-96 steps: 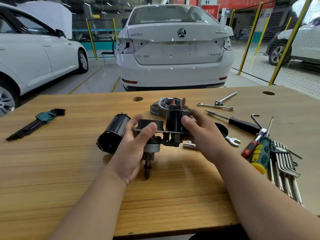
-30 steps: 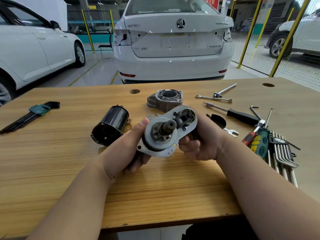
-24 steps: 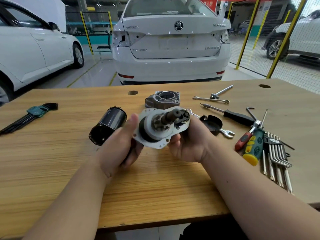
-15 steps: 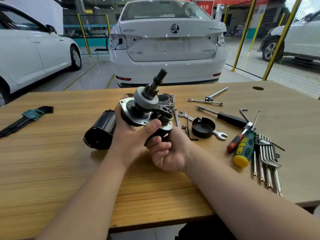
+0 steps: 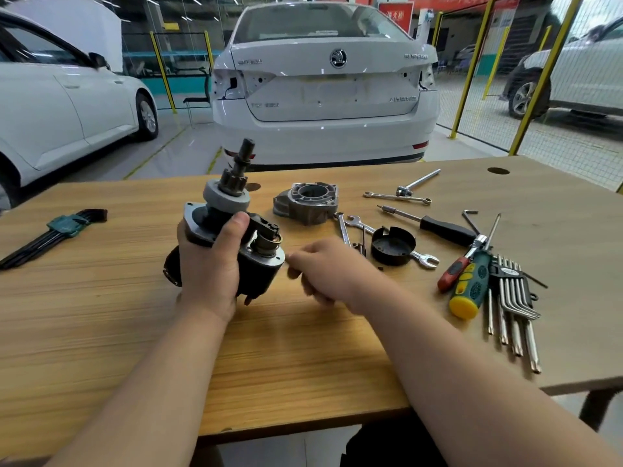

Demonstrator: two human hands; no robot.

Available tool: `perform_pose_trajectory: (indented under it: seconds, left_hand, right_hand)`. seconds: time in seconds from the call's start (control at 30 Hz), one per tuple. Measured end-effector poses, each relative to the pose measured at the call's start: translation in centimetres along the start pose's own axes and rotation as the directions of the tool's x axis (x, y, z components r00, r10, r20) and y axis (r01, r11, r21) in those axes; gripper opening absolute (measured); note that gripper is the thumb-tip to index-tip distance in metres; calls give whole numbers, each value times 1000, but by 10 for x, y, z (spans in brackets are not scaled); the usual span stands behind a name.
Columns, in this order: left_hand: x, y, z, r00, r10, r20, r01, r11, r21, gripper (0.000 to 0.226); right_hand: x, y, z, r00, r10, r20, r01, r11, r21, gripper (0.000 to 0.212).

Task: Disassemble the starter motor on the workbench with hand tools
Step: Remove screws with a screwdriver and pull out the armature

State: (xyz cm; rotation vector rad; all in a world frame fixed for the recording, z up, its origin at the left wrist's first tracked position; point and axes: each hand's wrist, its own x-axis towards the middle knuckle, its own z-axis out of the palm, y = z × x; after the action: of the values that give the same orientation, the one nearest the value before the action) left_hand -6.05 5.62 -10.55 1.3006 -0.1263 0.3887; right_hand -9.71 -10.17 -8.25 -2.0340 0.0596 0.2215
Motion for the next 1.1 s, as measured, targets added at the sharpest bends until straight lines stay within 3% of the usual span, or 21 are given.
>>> perform_pose_trajectory:
  seconds: [0.1, 0.17, 0.27, 0.37, 0.43, 0.53, 0.63, 0.77, 0.9, 1.0, 1.03, 1.1]
  left_hand:
    - [-2, -5, 2, 999, 45, -10, -43, 988, 147, 63]
    - [-1, -7, 4, 997, 76, 0, -74, 978, 195, 62]
    - [-2, -8, 6, 986, 147, 73, -162, 940, 300, 66]
    - [-2, -8, 5, 962, 184, 201, -260, 837, 482, 61]
    - [-1, -7, 4, 954, 179, 242, -285, 797, 533, 56]
    - [3, -3, 2, 960, 145, 242, -251, 828, 502, 45]
    - [8, 0, 3, 955, 85, 284, -228, 824, 519, 41]
    - [16, 6, 10, 897, -68, 436, -279, 678, 680, 73]
    - [26, 10, 9, 888, -176, 424, -254, 582, 773, 79]
    - [32, 17, -3, 897, -216, 386, -219, 541, 812, 73]
    - [34, 20, -9, 898, -223, 380, -216, 529, 821, 68]
    - [38, 26, -23, 901, -212, 377, -236, 490, 839, 51]
  right_hand:
    - [3, -1, -30, 974, -87, -210, 59, 988, -139, 22]
    - [5, 3, -51, 925, -106, -364, 7, 965, -263, 29]
    - [3, 15, -91, 838, -139, -527, -151, 870, -470, 31]
    - [-9, 31, -135, 756, 1, -655, -445, 735, -512, 22]
    - [-23, 40, -151, 727, 168, -666, -613, 595, -519, 27]
    - [-34, 51, -152, 743, 283, -606, -663, 436, -609, 45]
    - [-37, 54, -141, 763, 309, -568, -646, 376, -664, 62]
    - [-42, 44, -125, 788, 277, -549, -615, 346, -709, 57]
    - [-52, 39, -111, 797, 337, -502, -604, 415, -680, 61]
    - [-66, 42, -112, 787, 304, -537, -582, 654, -483, 51]
    - [-72, 43, -111, 778, 224, -587, -519, 756, -399, 44]
    - [-79, 46, -102, 731, -98, -676, -240, 890, -388, 36]
